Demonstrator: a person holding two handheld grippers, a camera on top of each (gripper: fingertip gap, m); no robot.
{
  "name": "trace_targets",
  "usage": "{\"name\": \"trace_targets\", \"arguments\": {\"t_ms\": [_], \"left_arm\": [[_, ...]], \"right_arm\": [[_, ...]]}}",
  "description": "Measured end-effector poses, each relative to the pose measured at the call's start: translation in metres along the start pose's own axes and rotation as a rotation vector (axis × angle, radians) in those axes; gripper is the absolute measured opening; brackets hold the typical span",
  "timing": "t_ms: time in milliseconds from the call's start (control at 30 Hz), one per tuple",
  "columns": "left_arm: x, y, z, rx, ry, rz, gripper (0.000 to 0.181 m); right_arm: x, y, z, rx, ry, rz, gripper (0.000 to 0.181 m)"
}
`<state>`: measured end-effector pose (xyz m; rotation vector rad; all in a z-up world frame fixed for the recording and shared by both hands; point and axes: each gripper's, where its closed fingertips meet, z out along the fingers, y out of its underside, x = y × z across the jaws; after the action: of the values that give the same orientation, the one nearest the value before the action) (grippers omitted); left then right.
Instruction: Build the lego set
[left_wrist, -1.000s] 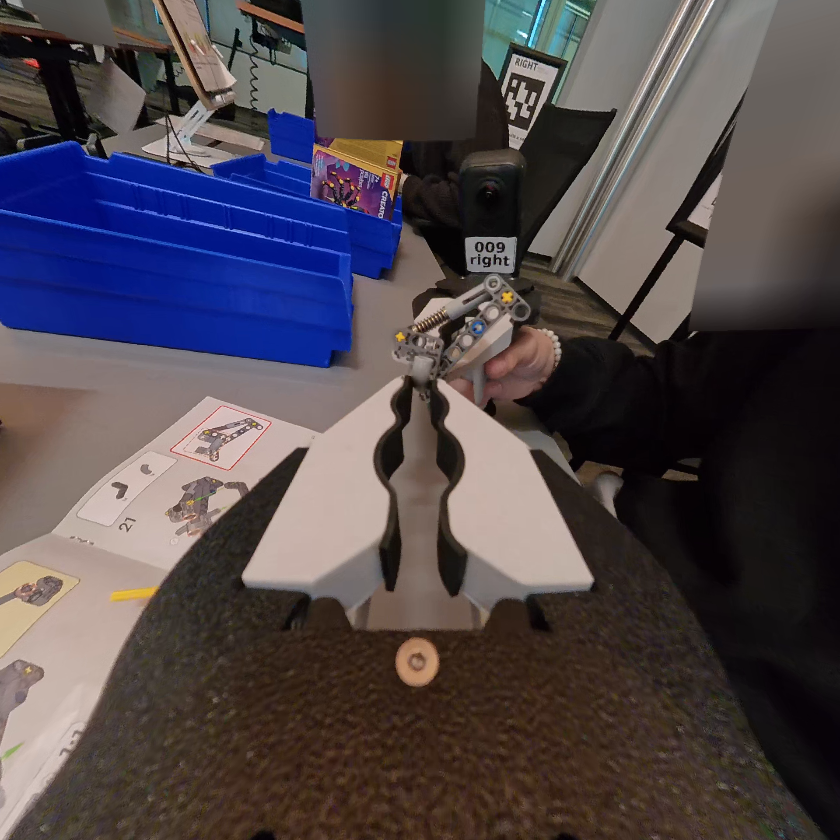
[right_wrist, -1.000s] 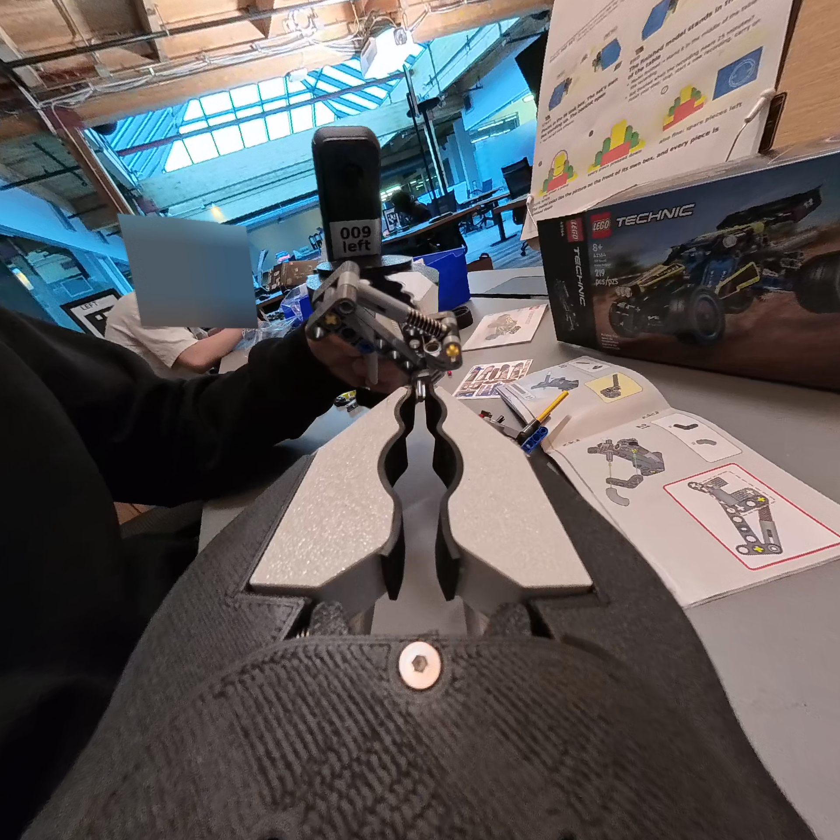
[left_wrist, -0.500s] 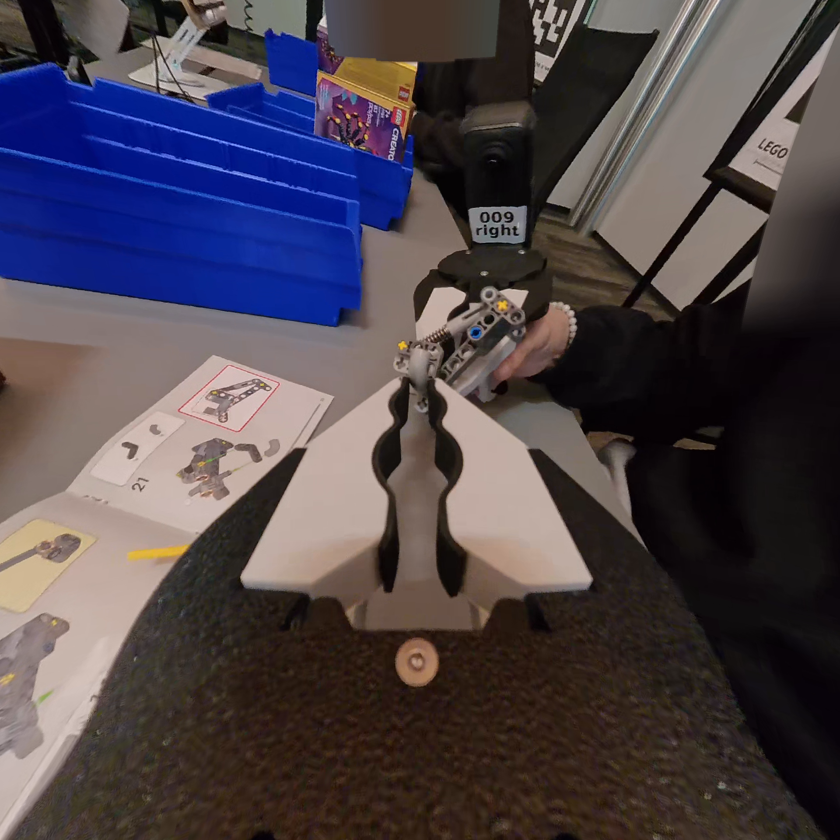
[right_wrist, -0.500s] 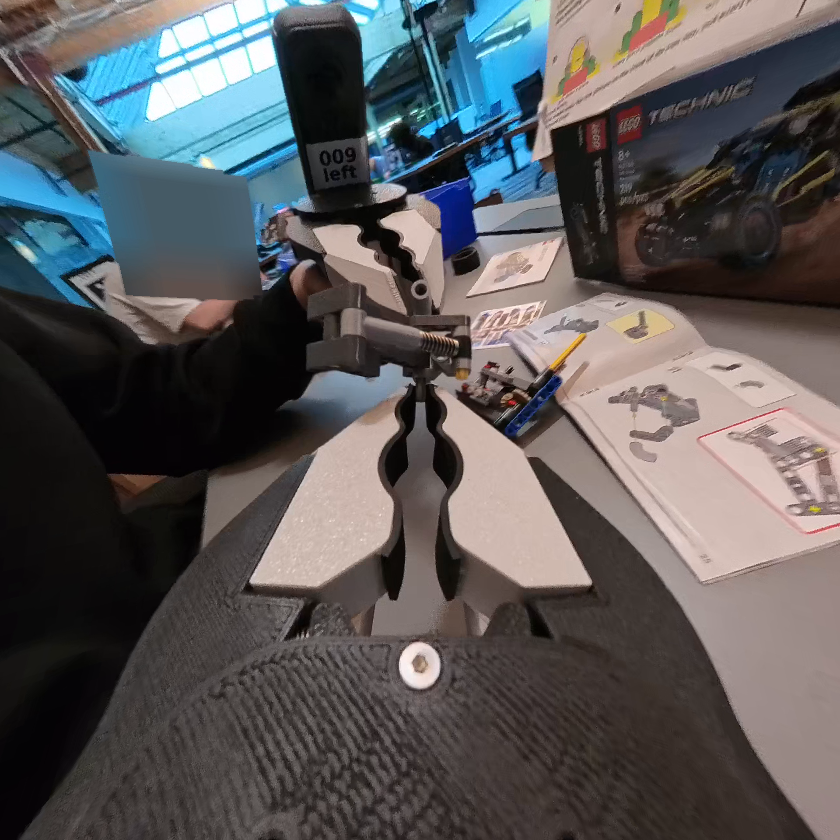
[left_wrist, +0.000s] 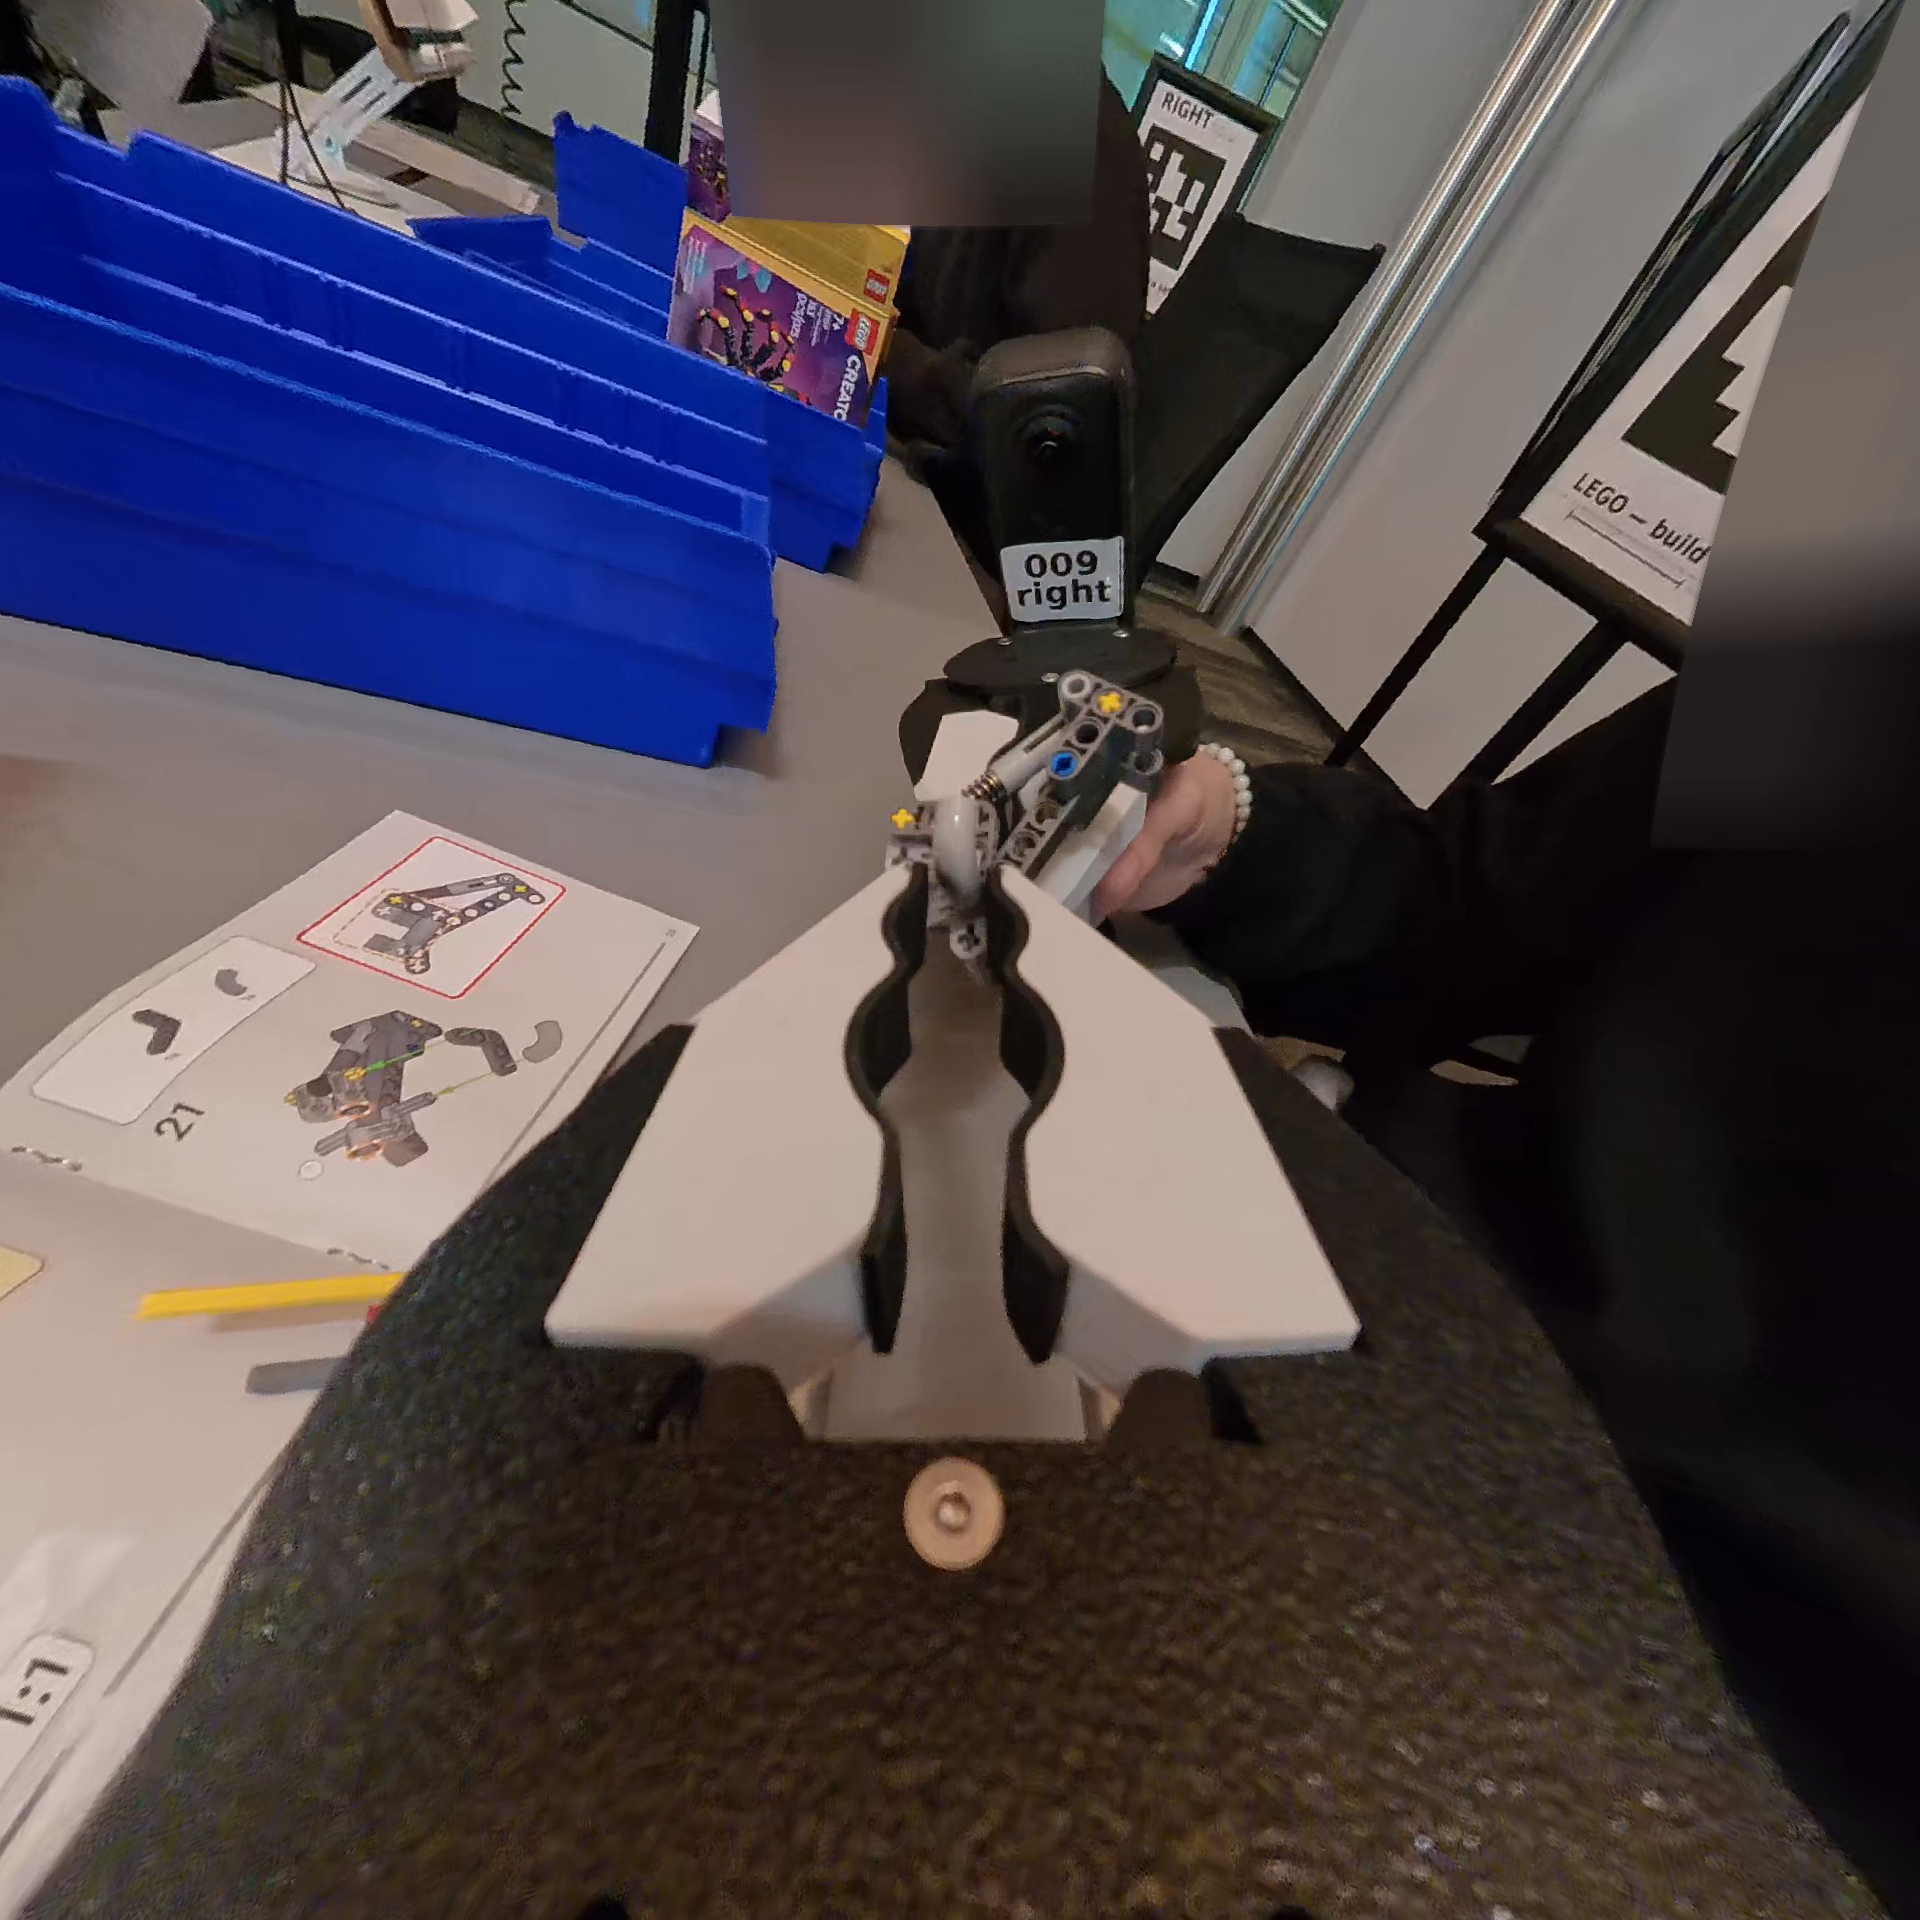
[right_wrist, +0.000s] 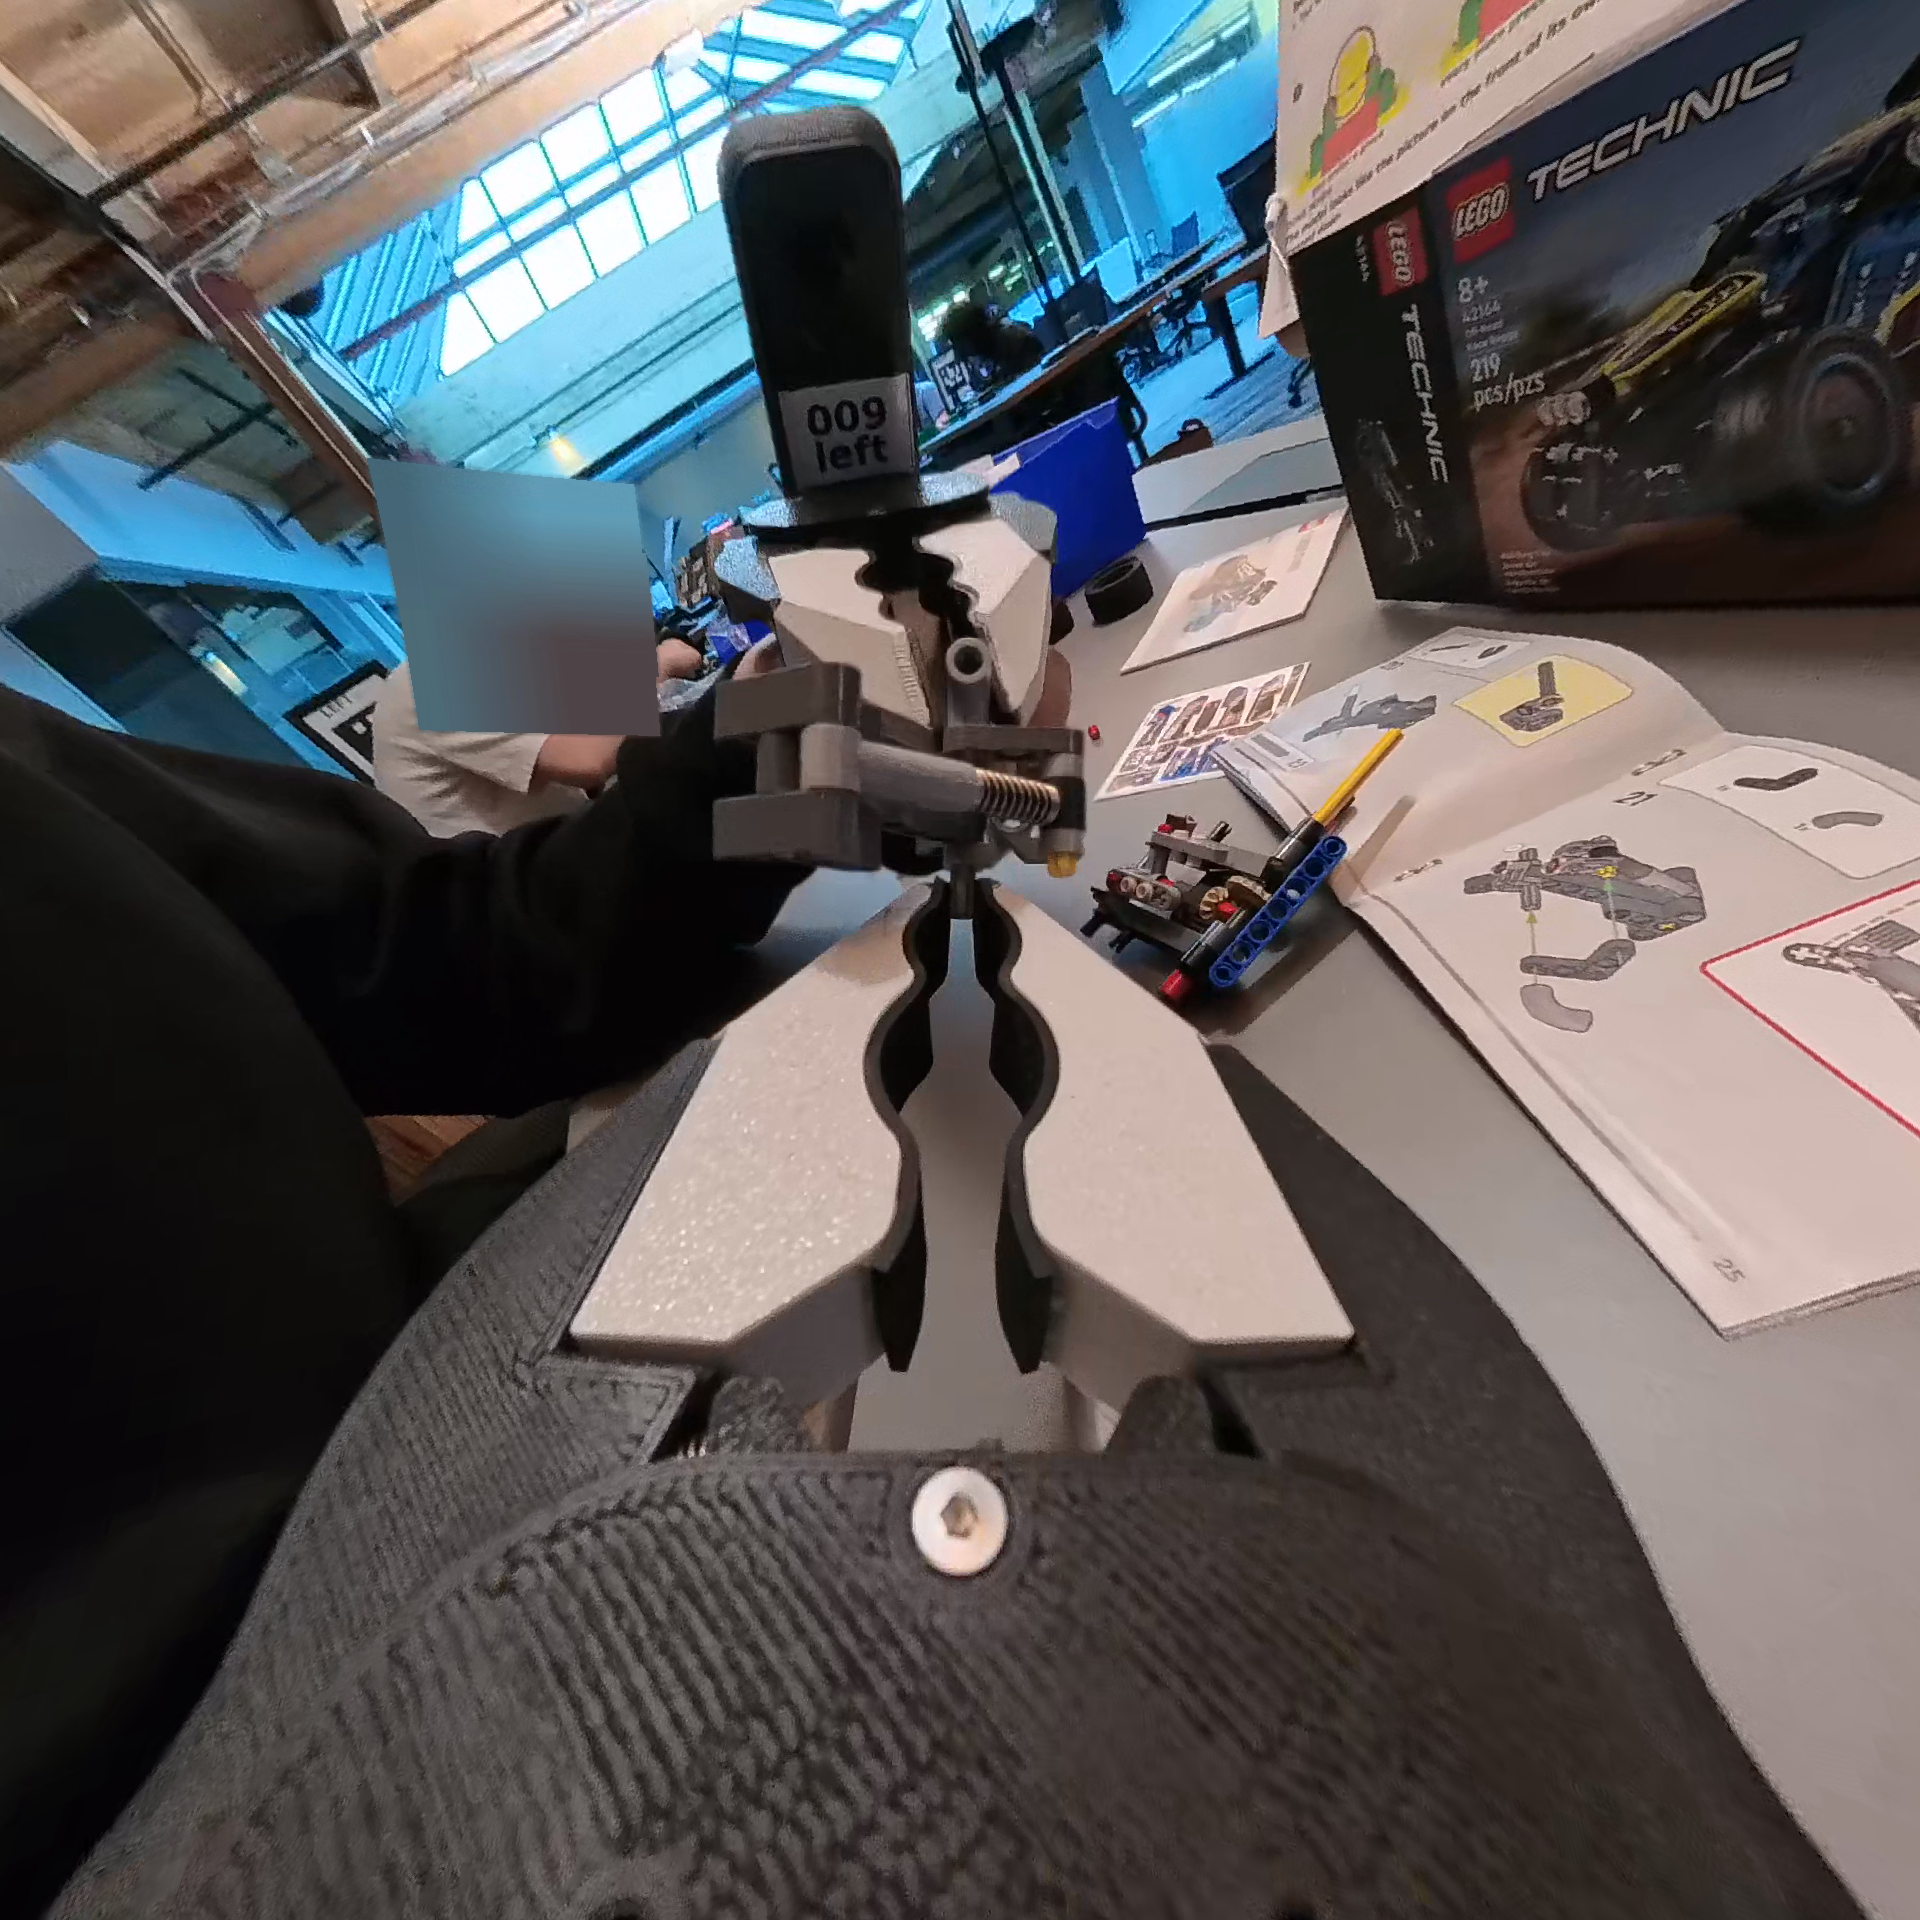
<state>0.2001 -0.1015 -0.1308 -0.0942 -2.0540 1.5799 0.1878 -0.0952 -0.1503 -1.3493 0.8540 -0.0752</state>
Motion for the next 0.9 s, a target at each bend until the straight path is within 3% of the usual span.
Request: {"name": "trace_targets", "arguments": {"t_ms": [200,400,633,900], "left_arm": [[0.003,-0.005,0.004,0.032,0.003,0.011,0.005],[0.001,-0.023,0.004,0.202,0.036,-0.130,0.004],[-0.002,-0.030,0.004,0.292,0.029,-0.176,0.004],[-0.005,-0.025,0.003,0.259,0.014,-0.147,0.005]], "right_arm": [[0.000,-0.003,-0.002,0.013,0.006,0.001,0.003],[0.000,-0.022,-0.007,0.155,0.017,-0.004,0.004],[0.002,-0.036,-0.011,0.281,0.040,0.001,0.002],[0.004,-0.029,-0.010,0.200,0.066,-0.026,0.002]]}}
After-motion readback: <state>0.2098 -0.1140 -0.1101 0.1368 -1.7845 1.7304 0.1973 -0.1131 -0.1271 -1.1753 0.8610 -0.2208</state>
